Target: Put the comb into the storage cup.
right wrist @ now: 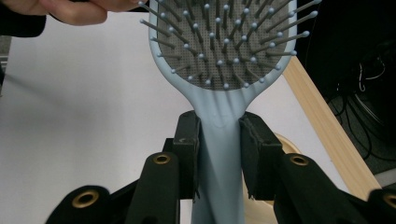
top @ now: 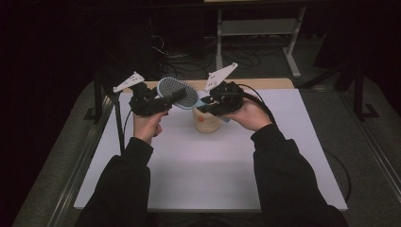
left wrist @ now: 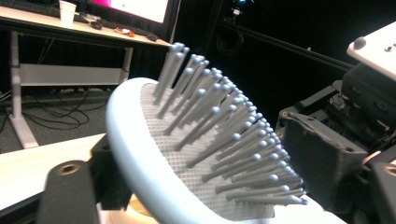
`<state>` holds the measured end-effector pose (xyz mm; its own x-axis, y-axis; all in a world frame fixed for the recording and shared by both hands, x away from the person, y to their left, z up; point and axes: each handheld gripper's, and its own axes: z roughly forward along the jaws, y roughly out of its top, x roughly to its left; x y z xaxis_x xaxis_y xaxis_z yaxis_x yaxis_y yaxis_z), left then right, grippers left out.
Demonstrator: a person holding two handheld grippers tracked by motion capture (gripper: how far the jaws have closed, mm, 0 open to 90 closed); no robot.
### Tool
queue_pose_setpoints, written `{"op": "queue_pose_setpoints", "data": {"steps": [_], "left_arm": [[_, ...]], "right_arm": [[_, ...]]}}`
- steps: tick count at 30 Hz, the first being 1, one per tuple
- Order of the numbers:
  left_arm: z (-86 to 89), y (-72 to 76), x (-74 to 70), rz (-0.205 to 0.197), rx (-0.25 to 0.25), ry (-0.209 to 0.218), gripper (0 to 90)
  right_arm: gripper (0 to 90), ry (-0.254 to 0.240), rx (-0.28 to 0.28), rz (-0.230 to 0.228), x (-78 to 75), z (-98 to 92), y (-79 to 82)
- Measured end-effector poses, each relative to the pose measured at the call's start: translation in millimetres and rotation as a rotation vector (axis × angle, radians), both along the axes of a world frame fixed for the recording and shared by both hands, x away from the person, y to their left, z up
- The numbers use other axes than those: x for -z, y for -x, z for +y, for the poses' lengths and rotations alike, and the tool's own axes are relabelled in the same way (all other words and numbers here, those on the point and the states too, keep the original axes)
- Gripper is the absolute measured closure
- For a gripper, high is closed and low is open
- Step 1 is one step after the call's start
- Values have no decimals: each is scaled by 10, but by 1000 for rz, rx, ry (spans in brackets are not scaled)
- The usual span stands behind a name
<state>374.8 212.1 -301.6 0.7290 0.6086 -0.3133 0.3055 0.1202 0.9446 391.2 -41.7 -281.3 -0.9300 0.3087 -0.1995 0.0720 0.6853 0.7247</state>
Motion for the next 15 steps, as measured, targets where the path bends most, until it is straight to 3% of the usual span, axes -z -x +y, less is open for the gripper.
{"op": "queue_pose_setpoints", "data": {"steps": [3, 9, 12, 15], "left_arm": [[-30, 4, -24, -23, -4, -18, 277], [-87, 9, -64, -45, 40, 3, 425], [-156, 17, -120, -55, 46, -44, 469], [-182, 21, -131, -64, 56, -59, 508]], "right_arm": [[683, -7, 9, 2, 15, 5, -8], [684, -19, 24, 14, 85, 38, -28], [684, -28, 29, 22, 130, 53, -48], [685, -28, 27, 33, 157, 66, -50]]}}
